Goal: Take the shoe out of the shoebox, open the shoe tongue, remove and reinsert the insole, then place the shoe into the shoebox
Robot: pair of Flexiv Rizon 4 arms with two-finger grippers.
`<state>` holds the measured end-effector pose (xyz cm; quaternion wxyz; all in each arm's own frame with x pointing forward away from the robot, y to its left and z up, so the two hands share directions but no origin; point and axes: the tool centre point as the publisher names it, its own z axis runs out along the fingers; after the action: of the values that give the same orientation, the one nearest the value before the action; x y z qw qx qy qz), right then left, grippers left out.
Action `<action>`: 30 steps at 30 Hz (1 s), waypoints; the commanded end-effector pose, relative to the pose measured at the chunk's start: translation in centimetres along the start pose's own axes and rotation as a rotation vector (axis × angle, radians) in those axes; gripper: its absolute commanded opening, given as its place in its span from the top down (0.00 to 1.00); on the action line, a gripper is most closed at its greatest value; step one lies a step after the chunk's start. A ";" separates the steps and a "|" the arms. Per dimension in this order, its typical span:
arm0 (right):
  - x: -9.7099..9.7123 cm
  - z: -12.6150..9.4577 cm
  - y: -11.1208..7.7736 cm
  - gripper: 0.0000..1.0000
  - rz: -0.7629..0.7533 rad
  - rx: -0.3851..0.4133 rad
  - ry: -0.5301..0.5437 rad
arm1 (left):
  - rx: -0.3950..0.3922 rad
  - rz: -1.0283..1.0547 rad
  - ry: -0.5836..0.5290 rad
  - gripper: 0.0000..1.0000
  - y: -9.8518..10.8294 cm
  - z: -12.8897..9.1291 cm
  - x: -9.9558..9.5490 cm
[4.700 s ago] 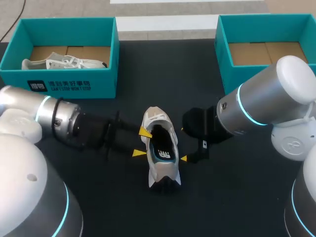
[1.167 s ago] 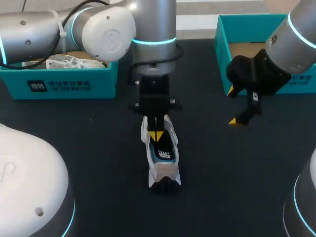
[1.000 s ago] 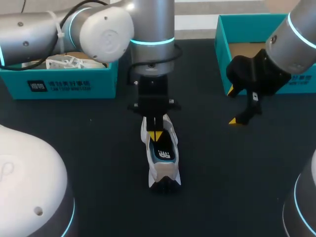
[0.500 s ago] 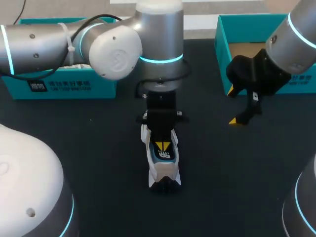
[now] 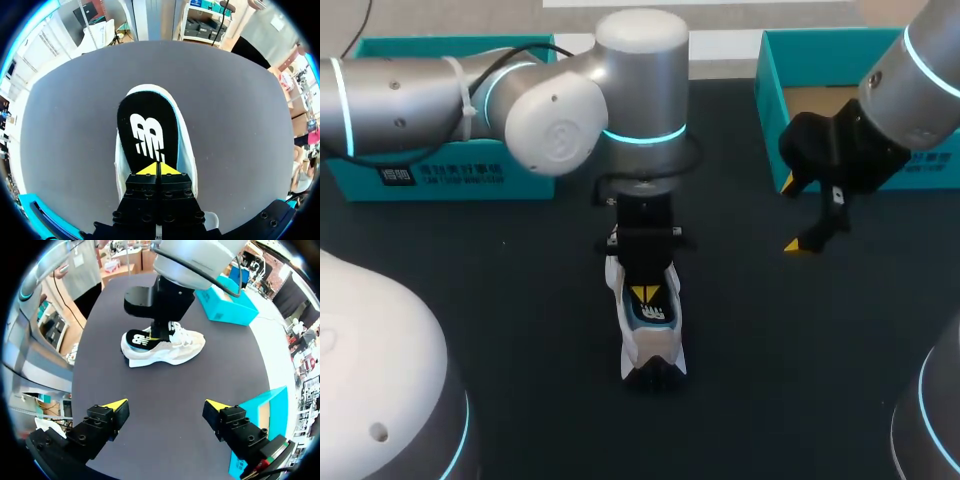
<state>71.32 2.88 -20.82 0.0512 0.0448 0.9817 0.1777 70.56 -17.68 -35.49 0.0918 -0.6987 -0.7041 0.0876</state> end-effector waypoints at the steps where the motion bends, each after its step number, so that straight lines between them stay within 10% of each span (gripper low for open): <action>1: -0.1 0.2 0.0 0.00 0.000 0.001 0.000 | -0.003 -0.001 0.011 1.00 0.2 1.8 -0.7; 19: -0.1 0.2 0.0 0.00 0.000 0.001 0.000 | 0.032 0.011 -0.010 1.00 -2.2 -0.4 0.3; 30: -0.1 0.2 0.0 0.00 0.000 0.001 0.000 | 0.075 0.019 -0.020 1.00 -3.2 2.7 -0.7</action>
<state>71.31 2.84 -20.86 0.0516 0.0448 0.9816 0.1781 66.66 -18.05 -35.91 0.1118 -0.7029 -0.6918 0.1221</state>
